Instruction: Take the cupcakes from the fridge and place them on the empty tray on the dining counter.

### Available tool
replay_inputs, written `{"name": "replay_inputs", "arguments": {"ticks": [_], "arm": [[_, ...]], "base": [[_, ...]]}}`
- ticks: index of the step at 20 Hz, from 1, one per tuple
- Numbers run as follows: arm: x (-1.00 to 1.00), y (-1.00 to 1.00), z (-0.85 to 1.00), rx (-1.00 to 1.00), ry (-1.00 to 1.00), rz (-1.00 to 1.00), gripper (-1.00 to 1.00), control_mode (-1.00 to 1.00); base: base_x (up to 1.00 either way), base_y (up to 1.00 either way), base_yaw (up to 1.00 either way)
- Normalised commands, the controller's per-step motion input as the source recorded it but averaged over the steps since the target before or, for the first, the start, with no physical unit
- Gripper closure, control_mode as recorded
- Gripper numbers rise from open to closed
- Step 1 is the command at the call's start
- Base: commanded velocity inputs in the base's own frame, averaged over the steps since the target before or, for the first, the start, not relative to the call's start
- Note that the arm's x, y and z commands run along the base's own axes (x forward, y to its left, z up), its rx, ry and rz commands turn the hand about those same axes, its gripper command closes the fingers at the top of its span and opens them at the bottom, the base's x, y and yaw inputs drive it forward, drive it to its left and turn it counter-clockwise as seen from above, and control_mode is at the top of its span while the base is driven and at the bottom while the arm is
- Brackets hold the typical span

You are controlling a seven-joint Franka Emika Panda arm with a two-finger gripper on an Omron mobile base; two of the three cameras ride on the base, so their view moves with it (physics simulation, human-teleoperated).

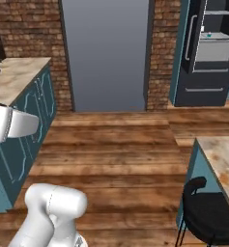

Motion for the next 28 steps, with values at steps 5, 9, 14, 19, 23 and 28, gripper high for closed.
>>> {"name": "replay_inputs", "arguments": {"ticks": [5, 9, 14, 19, 23, 28], "arm": [[0.00, 0.00, 0.00, 0.00, 0.00, 0.00, -1.00, 1.00], [0.00, 0.00, 0.00, 0.00, 0.00, 0.00, -1.00, 1.00], [0.00, 0.00, 0.00, 0.00, 0.00, 0.00, -1.00, 1.00], [0.00, 0.00, 0.00, 0.00, 0.00, 0.00, -1.00, 1.00], [0.00, 0.00, 0.00, 0.00, 0.00, 0.00, -1.00, 1.00], [0.00, 0.00, 0.00, 0.00, 0.00, 0.00, -1.00, 1.00]], "base": [[1.00, -0.21, 0.10], [1.00, -0.47, 0.00], [1.00, -0.53, 0.00], [1.00, -0.42, 0.00], [1.00, -0.25, 0.05], [1.00, -0.16, 0.09]]}}
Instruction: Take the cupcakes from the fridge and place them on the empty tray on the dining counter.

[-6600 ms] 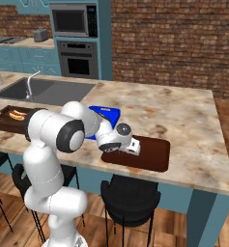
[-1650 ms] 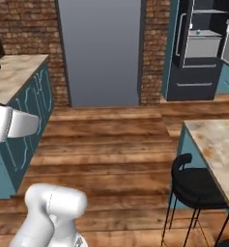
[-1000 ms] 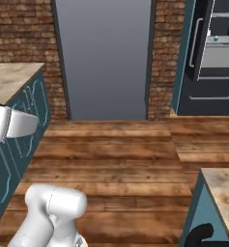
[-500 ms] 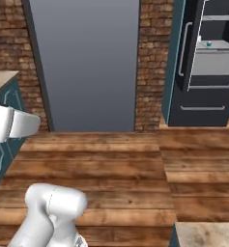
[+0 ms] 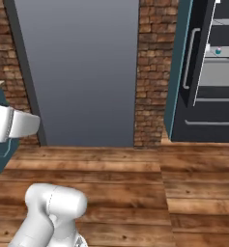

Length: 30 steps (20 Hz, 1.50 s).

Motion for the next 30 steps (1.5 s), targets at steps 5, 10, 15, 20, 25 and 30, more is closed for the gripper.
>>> {"name": "replay_inputs", "arguments": {"ticks": [5, 10, 15, 20, 25, 30], "arm": [[0.00, 0.00, 0.00, 0.00, 0.00, 0.00, -1.00, 1.00], [0.00, 0.00, 0.00, 0.00, 0.00, 0.00, -1.00, 1.00], [0.00, 0.00, 0.00, 0.00, 0.00, 0.00, -1.00, 1.00], [0.00, 0.00, 0.00, 0.00, 0.00, 0.00, -1.00, 1.00], [0.00, 0.00, 0.00, 0.00, 0.00, 0.00, -1.00, 1.00], [0.00, 0.00, 0.00, 0.00, 0.00, 0.00, -1.00, 1.00]], "base": [[1.00, -0.63, 0.35], [0.88, -0.79, 0.60], [0.17, -1.00, 0.13], [0.00, -1.00, -0.20], [0.08, -1.00, -0.10], [0.48, -1.00, 0.00]]}}
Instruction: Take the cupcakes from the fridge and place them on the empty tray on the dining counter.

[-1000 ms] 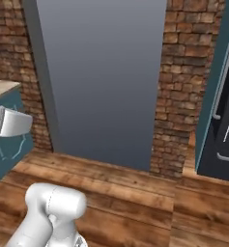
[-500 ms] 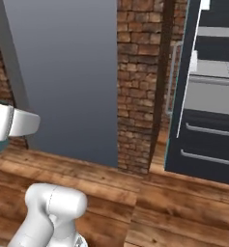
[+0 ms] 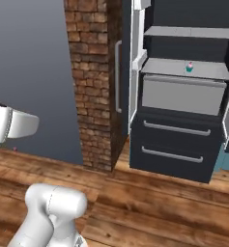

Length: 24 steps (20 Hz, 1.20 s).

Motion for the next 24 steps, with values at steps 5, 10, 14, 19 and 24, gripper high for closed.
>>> {"name": "replay_inputs", "arguments": {"ticks": [5, 10, 14, 19, 24], "arm": [[0.00, 0.00, 0.00, 0.00, 0.00, 0.00, -1.00, 1.00], [0.00, 0.00, 0.00, 0.00, 0.00, 0.00, -1.00, 1.00], [0.00, 0.00, 0.00, 0.00, 0.00, 0.00, -1.00, 1.00], [0.00, 0.00, 0.00, 0.00, 0.00, 0.00, -1.00, 1.00], [0.00, 0.00, 0.00, 0.00, 0.00, 0.00, -1.00, 1.00]], "base": [[0.55, -1.00, 0.00], [0.69, -1.00, 0.00], [1.00, -1.00, 0.04], [1.00, -0.44, 0.06], [1.00, 0.84, -0.13]]}}
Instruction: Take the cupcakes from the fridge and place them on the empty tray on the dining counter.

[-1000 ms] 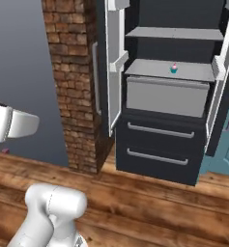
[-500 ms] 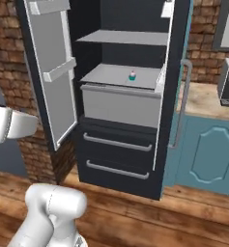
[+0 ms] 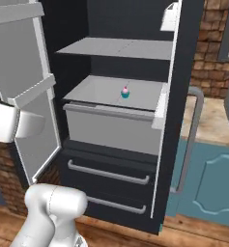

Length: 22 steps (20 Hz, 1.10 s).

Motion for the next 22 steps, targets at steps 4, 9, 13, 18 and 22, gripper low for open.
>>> {"name": "replay_inputs", "arguments": {"ticks": [4, 9, 13, 18, 22], "arm": [[0.00, 0.00, 0.00, 0.00, 0.00, 0.00, -1.00, 1.00], [0.00, 0.00, 0.00, 0.00, 0.00, 0.00, -1.00, 1.00], [0.00, 0.00, 0.00, 0.00, 0.00, 0.00, -1.00, 1.00], [0.00, 0.00, 0.00, 0.00, 0.00, 0.00, -1.00, 1.00], [0.00, 0.00, 0.00, 0.00, 0.00, 0.00, -1.00, 1.00]], "base": [[1.00, -0.60, -0.02], [1.00, -0.34, 0.01], [1.00, 0.43, 0.00], [1.00, 0.05, -0.04], [0.94, 0.45, -0.23]]}}
